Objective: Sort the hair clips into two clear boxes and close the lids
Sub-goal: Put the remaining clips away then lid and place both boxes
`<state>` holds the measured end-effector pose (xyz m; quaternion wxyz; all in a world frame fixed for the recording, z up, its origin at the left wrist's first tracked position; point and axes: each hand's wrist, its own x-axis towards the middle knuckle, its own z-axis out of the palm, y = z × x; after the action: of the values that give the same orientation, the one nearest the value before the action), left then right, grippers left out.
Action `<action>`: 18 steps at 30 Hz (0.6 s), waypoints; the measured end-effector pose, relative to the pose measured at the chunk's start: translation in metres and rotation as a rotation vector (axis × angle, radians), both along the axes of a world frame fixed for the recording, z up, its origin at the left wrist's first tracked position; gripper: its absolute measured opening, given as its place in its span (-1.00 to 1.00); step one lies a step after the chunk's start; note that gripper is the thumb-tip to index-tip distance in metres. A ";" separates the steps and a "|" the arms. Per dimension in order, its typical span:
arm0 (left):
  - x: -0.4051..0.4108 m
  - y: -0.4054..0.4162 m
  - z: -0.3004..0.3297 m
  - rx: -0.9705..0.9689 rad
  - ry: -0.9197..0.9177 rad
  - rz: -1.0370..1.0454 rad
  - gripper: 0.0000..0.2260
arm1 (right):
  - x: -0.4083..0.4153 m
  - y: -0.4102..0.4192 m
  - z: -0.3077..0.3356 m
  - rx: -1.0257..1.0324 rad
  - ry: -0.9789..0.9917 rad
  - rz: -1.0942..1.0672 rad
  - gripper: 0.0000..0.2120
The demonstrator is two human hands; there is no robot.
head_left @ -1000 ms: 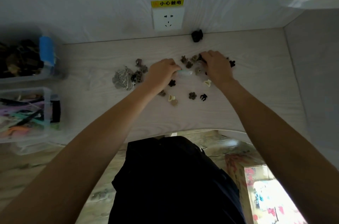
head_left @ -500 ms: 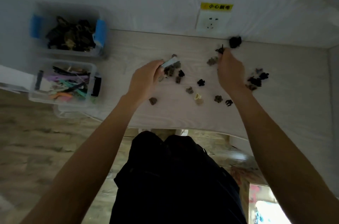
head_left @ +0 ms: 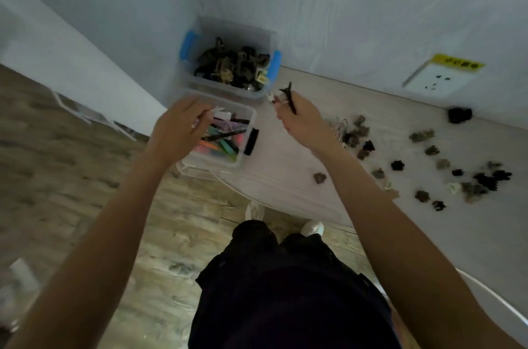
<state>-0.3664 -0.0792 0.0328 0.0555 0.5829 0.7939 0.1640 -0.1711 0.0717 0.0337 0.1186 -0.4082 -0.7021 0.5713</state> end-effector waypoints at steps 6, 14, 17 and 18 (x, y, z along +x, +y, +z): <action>-0.024 -0.011 -0.026 -0.209 -0.064 -0.123 -0.56 | -0.077 -0.031 0.015 0.436 -0.063 0.169 -0.85; -0.039 -0.030 -0.031 0.048 -0.113 0.110 -0.83 | -0.109 -0.055 -0.009 0.628 -0.318 0.557 -0.54; -0.032 -0.027 -0.024 0.097 -0.160 0.207 -0.91 | -0.095 -0.060 -0.019 0.789 -0.318 0.566 -0.60; -0.028 -0.024 -0.020 0.119 -0.165 0.216 -0.90 | -0.089 -0.061 -0.019 0.814 -0.324 0.560 -0.61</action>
<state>-0.3943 -0.1037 0.0125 0.0679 0.4809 0.8335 0.2634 -0.2603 0.0103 0.0143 0.0000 -0.2086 -0.9591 0.1914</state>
